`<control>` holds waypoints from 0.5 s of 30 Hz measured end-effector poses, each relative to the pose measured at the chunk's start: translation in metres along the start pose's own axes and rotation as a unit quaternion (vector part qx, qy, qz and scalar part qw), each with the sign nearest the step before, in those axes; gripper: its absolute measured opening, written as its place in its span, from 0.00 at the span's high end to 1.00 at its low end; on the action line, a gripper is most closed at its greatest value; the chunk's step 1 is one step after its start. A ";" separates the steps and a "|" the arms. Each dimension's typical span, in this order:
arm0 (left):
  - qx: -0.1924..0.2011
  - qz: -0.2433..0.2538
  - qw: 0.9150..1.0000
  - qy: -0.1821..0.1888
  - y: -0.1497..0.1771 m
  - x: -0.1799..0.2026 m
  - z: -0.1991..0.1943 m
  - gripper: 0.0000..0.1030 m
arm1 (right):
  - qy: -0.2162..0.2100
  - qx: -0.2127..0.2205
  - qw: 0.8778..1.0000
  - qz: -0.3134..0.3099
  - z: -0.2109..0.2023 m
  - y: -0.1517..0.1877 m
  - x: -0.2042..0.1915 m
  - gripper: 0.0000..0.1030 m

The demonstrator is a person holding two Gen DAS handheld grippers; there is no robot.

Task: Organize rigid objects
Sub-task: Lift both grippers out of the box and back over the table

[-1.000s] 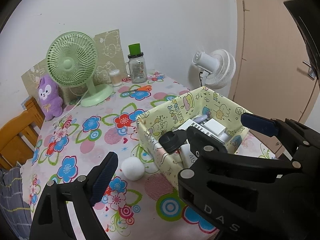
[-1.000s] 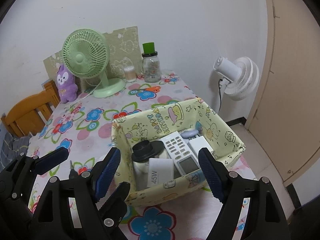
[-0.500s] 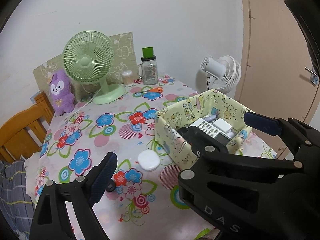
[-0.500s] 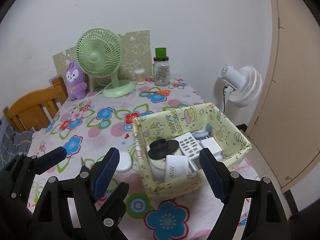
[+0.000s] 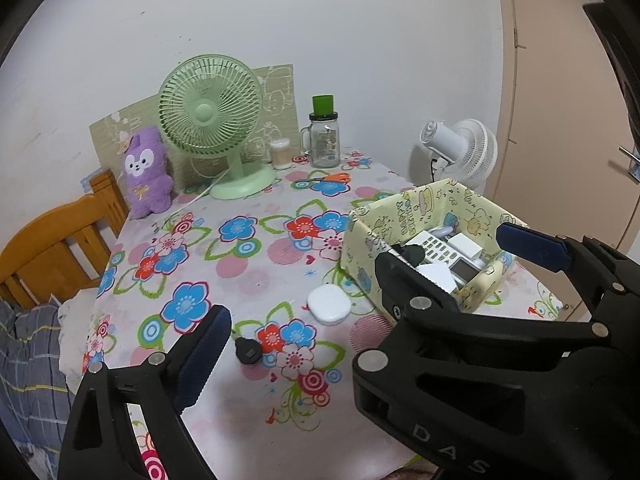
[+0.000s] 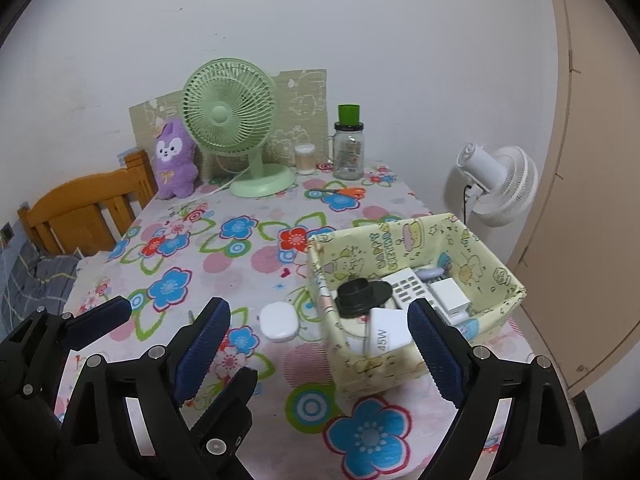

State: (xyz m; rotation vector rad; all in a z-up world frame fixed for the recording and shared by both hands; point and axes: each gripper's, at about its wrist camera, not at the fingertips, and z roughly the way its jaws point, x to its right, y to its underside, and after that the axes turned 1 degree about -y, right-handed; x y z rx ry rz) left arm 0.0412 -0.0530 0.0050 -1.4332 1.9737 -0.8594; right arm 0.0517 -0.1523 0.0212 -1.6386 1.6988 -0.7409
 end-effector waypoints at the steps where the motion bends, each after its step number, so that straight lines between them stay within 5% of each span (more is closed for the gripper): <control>1: 0.000 -0.002 1.000 -0.001 0.001 -0.002 0.000 0.06 | -0.002 0.001 1.000 -0.002 0.000 0.001 -0.003 0.10; 15: -0.006 -0.029 0.999 -0.023 0.028 -0.031 0.004 0.04 | -0.032 0.010 0.999 -0.038 0.004 0.019 -0.032 0.10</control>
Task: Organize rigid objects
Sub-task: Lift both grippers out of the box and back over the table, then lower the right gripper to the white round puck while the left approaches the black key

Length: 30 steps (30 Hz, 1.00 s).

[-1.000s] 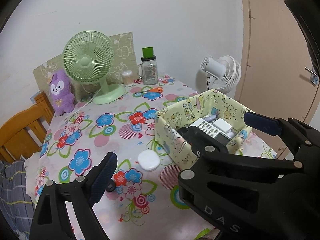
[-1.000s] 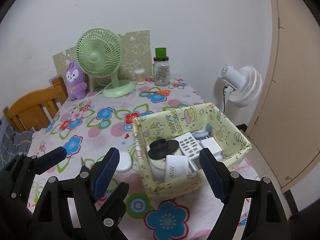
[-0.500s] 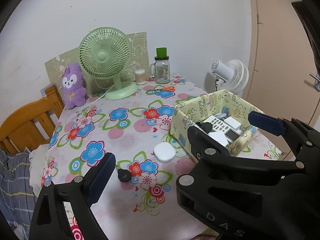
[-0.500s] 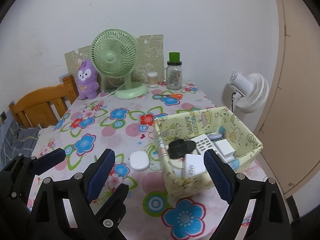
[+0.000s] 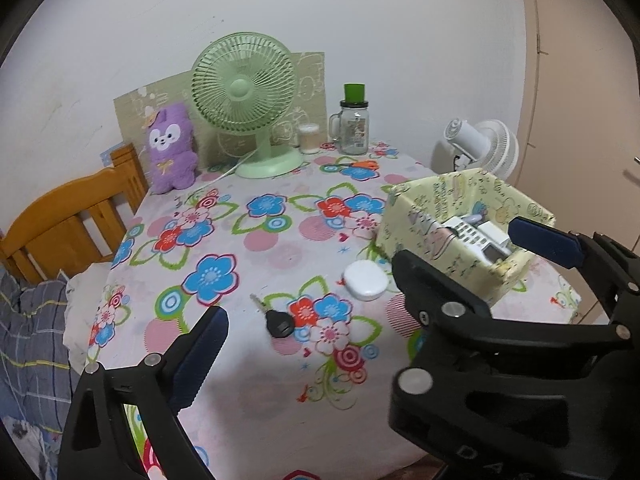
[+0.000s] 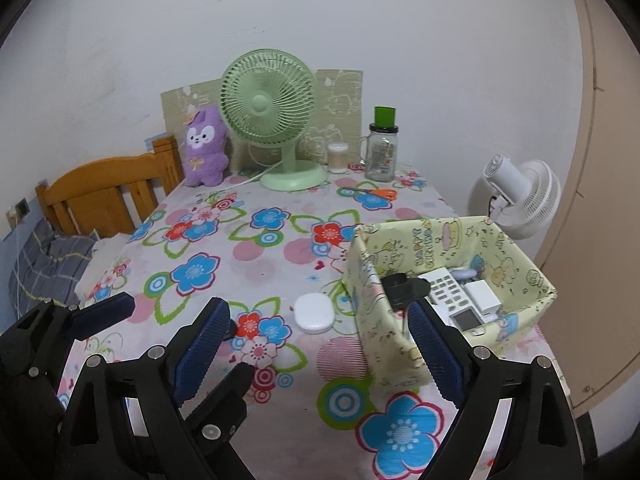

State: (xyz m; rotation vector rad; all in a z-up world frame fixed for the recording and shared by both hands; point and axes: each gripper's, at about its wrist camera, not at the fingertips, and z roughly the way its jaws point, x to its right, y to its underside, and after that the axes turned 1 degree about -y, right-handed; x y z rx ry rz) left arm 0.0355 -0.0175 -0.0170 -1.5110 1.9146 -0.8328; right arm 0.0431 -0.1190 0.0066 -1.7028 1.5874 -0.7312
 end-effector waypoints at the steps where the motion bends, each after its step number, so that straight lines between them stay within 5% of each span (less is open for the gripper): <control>1: 0.000 -0.002 1.000 -0.002 0.003 -0.003 0.001 0.04 | -0.004 0.001 1.000 -0.001 0.001 0.002 -0.002 0.10; 17: -0.043 -0.032 0.998 -0.028 0.034 -0.033 0.042 0.04 | -0.028 -0.042 0.999 -0.018 0.052 0.029 -0.020 0.24; 30: -0.070 -0.042 0.996 -0.032 0.035 -0.043 0.075 0.04 | -0.017 -0.058 0.998 -0.033 0.081 0.030 -0.023 0.25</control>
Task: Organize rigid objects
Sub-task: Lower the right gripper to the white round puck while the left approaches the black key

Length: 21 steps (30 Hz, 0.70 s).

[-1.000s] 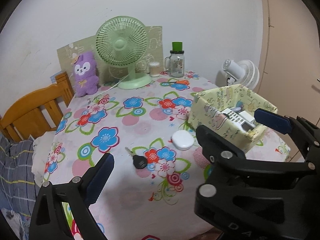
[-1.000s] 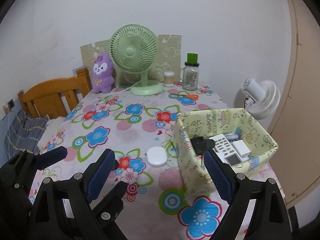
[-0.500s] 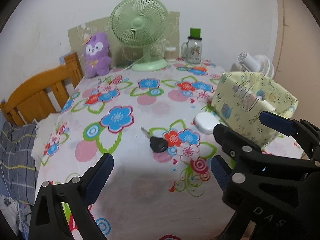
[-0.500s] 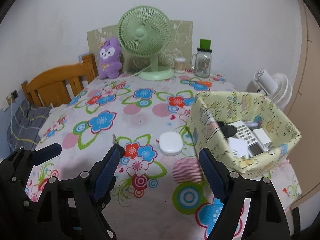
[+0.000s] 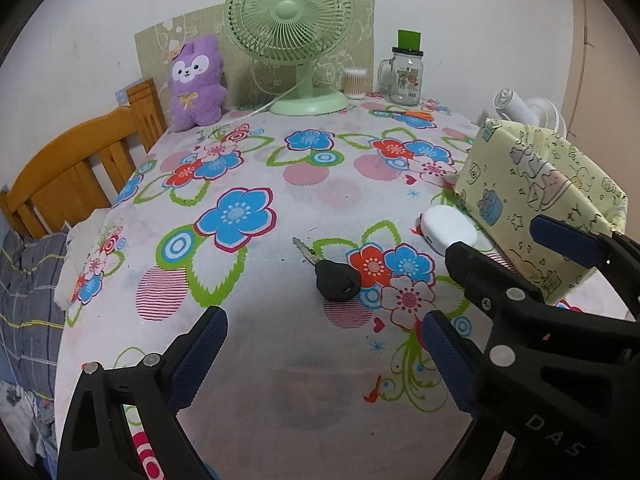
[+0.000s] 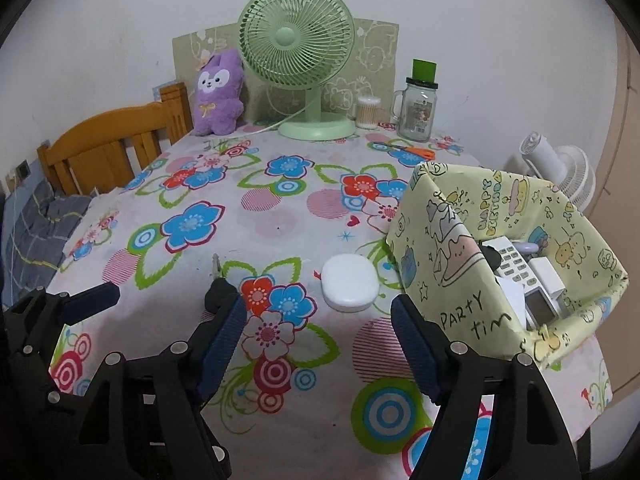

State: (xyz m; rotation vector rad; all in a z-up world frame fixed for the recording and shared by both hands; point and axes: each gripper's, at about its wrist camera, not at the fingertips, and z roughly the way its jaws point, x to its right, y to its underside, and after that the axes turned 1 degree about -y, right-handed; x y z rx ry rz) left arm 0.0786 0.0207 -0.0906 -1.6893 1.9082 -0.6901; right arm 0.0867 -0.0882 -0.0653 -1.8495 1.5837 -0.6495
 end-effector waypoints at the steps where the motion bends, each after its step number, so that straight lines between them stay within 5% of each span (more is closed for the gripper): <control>1: -0.002 -0.001 1.000 0.000 -0.001 0.000 0.002 0.04 | 0.002 0.000 1.000 -0.002 0.002 -0.001 0.000 0.25; 11: -0.015 0.001 1.000 -0.022 -0.006 0.000 0.025 0.06 | 0.013 -0.006 1.000 -0.005 0.026 -0.004 -0.002 0.28; 21: -0.035 -0.013 0.999 -0.021 -0.013 -0.006 0.047 0.20 | 0.048 -0.009 0.999 0.011 0.049 -0.010 0.000 0.37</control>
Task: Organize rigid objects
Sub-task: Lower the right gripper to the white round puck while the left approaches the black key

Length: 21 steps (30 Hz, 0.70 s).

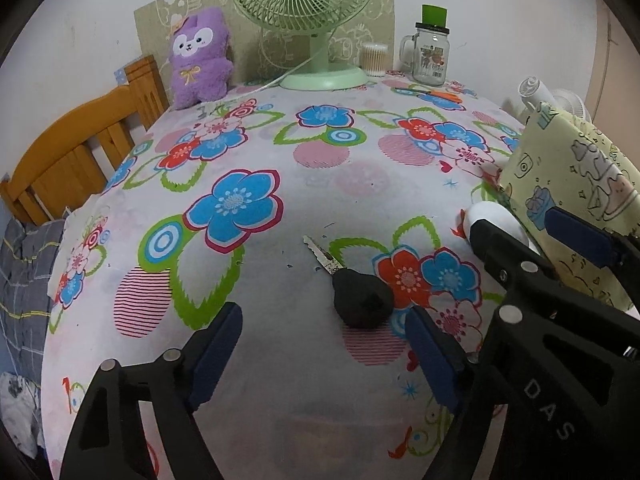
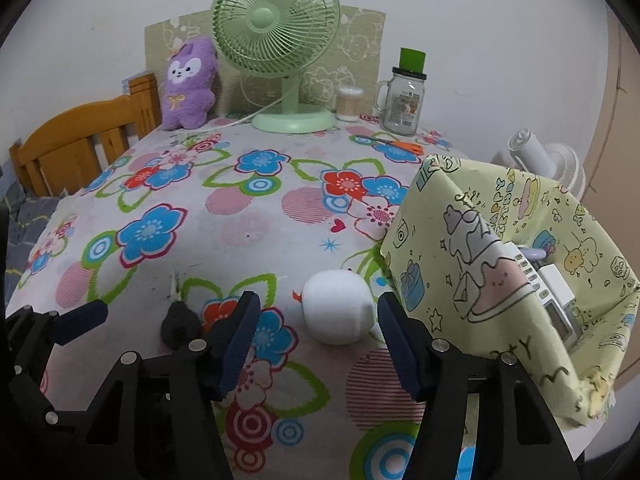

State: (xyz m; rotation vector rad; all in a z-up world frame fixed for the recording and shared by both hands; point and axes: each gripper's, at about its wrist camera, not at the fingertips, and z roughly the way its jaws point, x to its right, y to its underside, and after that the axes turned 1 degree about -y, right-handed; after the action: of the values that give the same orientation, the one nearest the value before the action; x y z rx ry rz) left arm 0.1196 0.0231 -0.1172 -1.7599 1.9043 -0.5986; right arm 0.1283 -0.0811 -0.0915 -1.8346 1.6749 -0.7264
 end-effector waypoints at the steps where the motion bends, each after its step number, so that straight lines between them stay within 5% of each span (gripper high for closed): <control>1: -0.001 0.000 1.000 0.000 0.000 0.000 0.001 0.21 | 0.001 -0.003 1.000 0.002 0.003 0.000 0.000 0.38; 14: 0.002 -0.002 1.000 0.005 -0.009 0.006 0.009 0.30 | 0.003 -0.025 1.000 0.017 0.026 -0.007 0.004 0.46; 21: 0.002 0.001 1.000 0.023 -0.012 0.009 0.009 0.50 | 0.004 -0.027 1.000 0.012 0.031 -0.011 0.002 0.46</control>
State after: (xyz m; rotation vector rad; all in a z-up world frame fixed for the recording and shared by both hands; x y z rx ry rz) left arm 0.1339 0.0134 -0.1175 -1.7556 1.9340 -0.6468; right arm 0.1586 -0.0815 -0.1056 -1.8459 1.7347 -0.6866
